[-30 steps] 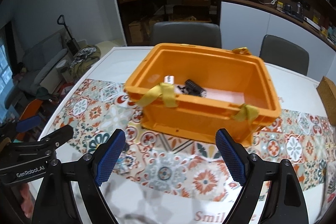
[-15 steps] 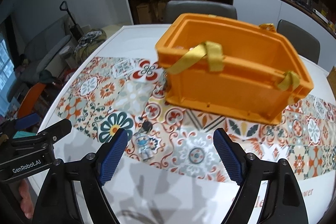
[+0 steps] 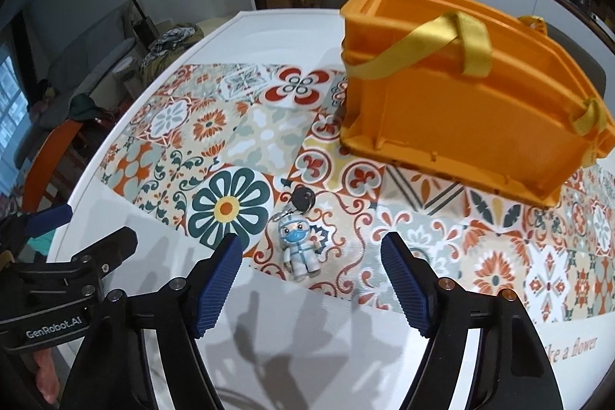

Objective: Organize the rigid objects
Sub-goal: 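Close the right tool on the astronaut keychain figure, then carry the astronaut keychain with the right tool over the crate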

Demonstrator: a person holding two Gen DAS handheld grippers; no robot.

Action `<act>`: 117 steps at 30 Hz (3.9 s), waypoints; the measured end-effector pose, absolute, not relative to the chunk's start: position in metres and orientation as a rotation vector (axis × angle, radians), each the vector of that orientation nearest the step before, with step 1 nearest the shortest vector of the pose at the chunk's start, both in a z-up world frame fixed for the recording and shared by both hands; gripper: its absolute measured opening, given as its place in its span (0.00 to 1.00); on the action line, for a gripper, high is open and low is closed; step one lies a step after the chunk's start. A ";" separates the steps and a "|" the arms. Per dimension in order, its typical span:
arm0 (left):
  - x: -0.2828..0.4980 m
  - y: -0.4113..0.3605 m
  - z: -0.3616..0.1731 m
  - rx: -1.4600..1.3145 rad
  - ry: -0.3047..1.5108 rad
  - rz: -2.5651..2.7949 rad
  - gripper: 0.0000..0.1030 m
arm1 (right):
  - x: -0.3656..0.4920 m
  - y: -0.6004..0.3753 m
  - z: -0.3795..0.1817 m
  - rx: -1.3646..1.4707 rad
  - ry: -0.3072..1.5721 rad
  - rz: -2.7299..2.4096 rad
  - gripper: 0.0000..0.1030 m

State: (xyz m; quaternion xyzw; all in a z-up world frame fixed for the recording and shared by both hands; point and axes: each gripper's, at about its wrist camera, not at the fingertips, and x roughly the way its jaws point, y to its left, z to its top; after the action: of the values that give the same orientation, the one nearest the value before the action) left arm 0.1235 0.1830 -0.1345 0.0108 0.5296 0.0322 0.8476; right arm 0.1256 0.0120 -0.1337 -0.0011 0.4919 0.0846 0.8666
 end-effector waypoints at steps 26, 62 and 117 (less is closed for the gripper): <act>0.152 0.180 -0.175 0.052 1.215 0.084 0.96 | 0.168 0.028 -0.192 -0.048 1.140 0.199 0.52; 0.134 0.144 -0.119 0.062 1.104 -0.058 0.96 | 0.118 -0.013 -0.124 0.048 1.043 0.174 0.26; 0.202 0.078 0.001 0.070 0.877 -0.240 1.00 | 0.154 -0.071 0.002 0.079 0.792 0.011 0.26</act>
State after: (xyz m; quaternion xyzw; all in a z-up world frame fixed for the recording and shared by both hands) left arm 0.2017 0.0778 0.0014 0.0340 0.4236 -0.1161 0.8977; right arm 0.1542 -0.0715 0.0020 0.0384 0.3856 0.0056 0.9218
